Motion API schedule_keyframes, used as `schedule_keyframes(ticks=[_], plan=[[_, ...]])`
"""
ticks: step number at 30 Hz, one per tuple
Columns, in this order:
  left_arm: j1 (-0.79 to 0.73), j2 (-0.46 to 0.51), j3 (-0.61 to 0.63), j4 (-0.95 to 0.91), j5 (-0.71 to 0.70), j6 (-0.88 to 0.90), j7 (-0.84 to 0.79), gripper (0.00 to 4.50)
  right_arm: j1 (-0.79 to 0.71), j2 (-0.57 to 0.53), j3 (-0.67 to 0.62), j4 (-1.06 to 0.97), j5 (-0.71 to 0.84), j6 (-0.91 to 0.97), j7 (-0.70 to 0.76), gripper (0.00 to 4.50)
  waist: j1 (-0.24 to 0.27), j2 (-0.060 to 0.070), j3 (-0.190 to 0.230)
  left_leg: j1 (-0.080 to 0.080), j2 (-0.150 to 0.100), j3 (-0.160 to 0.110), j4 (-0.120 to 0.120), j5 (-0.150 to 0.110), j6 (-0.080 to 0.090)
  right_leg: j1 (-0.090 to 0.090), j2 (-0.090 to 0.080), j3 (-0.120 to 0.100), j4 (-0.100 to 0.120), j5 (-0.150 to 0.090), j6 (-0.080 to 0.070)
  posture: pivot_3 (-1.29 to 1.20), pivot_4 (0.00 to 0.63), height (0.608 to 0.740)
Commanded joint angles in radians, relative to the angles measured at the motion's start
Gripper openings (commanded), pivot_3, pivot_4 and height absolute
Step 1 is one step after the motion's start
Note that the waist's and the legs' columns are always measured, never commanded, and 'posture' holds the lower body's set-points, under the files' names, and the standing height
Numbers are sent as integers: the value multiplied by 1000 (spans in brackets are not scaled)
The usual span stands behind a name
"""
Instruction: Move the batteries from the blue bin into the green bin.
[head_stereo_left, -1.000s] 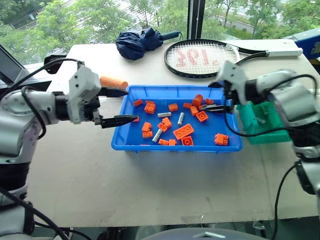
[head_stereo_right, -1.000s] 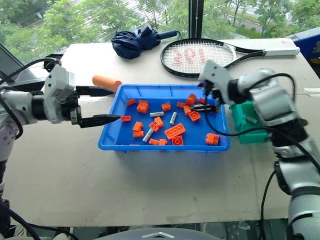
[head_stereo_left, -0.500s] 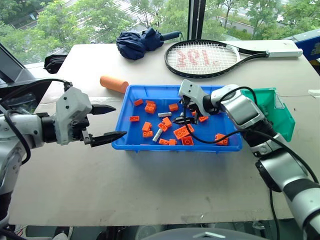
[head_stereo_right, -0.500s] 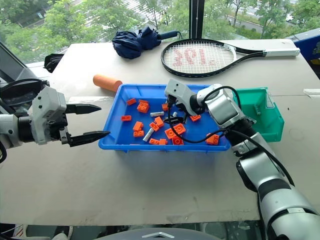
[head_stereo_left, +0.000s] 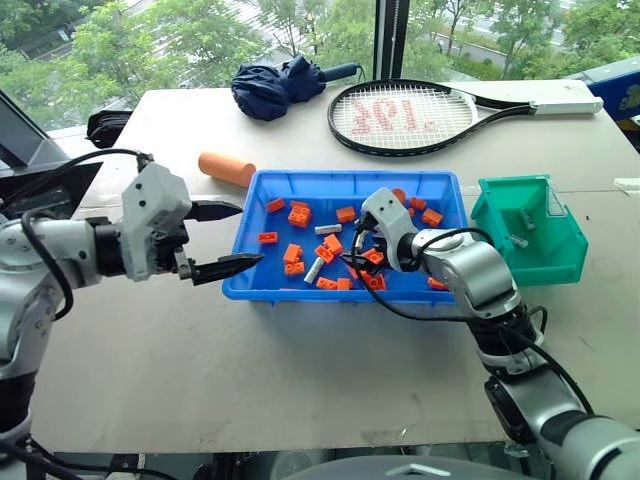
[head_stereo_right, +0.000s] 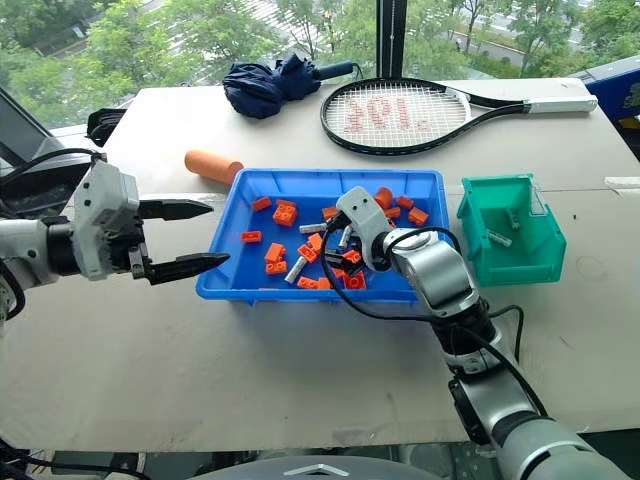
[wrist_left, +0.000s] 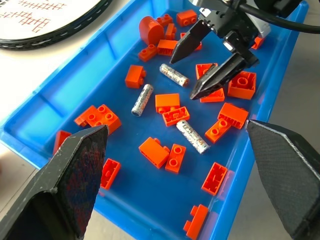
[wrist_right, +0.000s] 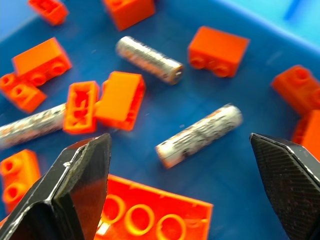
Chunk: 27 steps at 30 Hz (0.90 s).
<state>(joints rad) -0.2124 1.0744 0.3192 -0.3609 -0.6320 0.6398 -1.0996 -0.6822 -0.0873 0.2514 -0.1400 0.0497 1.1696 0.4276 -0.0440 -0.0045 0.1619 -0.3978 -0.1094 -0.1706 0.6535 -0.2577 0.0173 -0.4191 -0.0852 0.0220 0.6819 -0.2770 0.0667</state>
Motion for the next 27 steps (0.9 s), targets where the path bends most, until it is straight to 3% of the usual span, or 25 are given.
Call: schedule_keyframes(ticks=[1, 8, 9, 12, 19, 27], plan=[[-32, 5, -3, 6, -3, -21, -12, 4500, -3, 32, -33, -10, -14, -28, -83, 4440, 0, 0, 0, 0, 0, 0, 0, 0, 0, 0, 0, 0, 0, 0, 0, 0, 150, 740], [-39, 5, -10, 13, -1, -28, -20, 4500, 25, 38, -4, 1, -12, -55, -127, 4440, -2, 0, 0, 0, 0, 0, 0, 0, 0, 0, 0, 0, 0, 0, 0, 0, 150, 740], [-40, 6, -10, 14, 0, -28, -21, 4500, 28, 40, 3, 7, -13, -63, -130, 4205, -2, 0, 0, 0, 0, 0, 0, 0, 0, 0, 0, 0, 0, 0, 0, 0, 150, 740], [-42, 8, -8, 14, -1, -27, -22, 4500, 35, 55, 13, 17, -8, -73, -140, 3348, -3, 0, 0, 0, 0, 0, 0, 0, 0, 0, 0, 0, 0, 0, 0, 0, 150, 740], [-42, 10, -8, 13, 5, -28, -20, 4500, 37, 77, 29, 48, -1, -93, -150, 73, -3, 0, 0, 0, 0, 0, 0, 0, 0, 0, 0, 0, 0, 0, 0, 0, 150, 740], [-50, 7, -11, 9, -2, -22, -16, 4500, 1, 67, -19, -16, 21, -53, -154, 1, -3, 0, 0, 0, 0, 0, 0, 0, 0, 0, 0, 0, 0, 0, 0, 0, 150, 740]])
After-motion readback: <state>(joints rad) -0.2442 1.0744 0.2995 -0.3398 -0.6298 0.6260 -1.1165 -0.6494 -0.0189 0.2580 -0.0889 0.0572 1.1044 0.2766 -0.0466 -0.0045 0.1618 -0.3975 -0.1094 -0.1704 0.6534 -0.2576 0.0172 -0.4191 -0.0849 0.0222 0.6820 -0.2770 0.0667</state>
